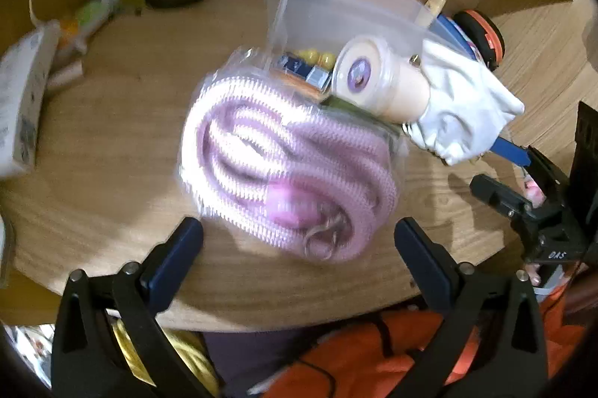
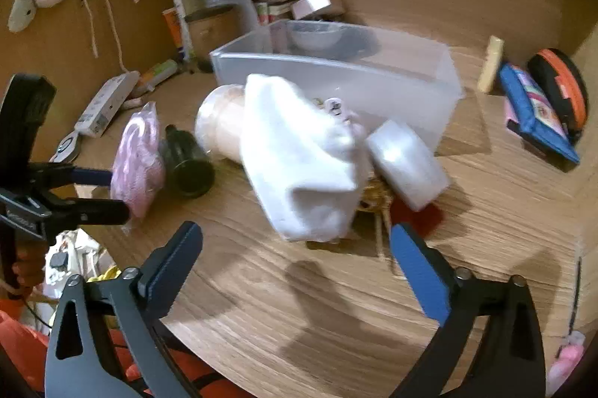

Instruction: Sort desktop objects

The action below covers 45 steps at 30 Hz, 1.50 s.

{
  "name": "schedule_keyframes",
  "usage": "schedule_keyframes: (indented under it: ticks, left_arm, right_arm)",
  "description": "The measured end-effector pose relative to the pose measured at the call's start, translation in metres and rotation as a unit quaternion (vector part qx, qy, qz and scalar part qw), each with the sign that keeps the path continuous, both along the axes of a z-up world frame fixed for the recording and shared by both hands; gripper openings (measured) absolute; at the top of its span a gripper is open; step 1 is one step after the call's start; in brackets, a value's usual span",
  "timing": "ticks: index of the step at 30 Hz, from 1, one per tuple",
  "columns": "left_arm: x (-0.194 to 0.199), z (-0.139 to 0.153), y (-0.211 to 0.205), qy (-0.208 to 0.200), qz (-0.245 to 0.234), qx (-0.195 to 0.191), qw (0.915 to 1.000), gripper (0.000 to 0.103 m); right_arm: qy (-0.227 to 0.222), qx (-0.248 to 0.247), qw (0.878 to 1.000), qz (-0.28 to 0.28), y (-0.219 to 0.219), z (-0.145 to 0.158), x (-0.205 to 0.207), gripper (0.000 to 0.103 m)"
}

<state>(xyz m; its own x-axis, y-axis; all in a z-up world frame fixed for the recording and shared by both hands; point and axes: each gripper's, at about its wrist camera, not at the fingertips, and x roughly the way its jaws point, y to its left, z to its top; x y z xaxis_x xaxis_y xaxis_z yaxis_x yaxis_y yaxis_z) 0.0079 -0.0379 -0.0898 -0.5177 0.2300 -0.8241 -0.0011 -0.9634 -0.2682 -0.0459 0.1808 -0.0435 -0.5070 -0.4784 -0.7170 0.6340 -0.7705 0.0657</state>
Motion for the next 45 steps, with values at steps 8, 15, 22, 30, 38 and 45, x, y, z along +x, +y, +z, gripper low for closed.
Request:
schedule_keyframes:
  ticks: [8,15,22,30,38,45]
  left_arm:
    - [-0.028,0.0,-0.009,-0.019,-0.01,0.057,0.9981,0.103]
    - [-0.048,-0.002,-0.009,-0.033,-0.015,0.064,0.9973,0.103]
    - [-0.052,-0.003,-0.006,-0.025,-0.03,0.054,0.9978,0.103]
    - [-0.021,0.009,-0.021,0.005,-0.034,-0.055,0.9979,0.103]
    - [-0.041,-0.002,-0.011,-0.023,-0.048,-0.093,0.9942,0.103]
    - [-0.058,-0.016,-0.003,-0.02,-0.042,-0.135,0.9897,0.103]
  right_arm:
    - [0.014,0.013,1.0,0.01,-0.014,0.001,-0.009,0.086]
    - [0.028,0.029,0.999,0.008,-0.028,-0.003,-0.02,0.065]
    - [0.027,0.02,0.999,0.006,-0.027,-0.004,-0.025,0.036]
    - [0.019,0.005,1.0,0.013,-0.019,-0.002,-0.024,0.032]
    - [-0.004,-0.009,1.0,0.011,-0.023,-0.001,-0.031,0.046]
    - [0.012,-0.003,1.0,0.015,-0.027,-0.003,-0.027,0.042]
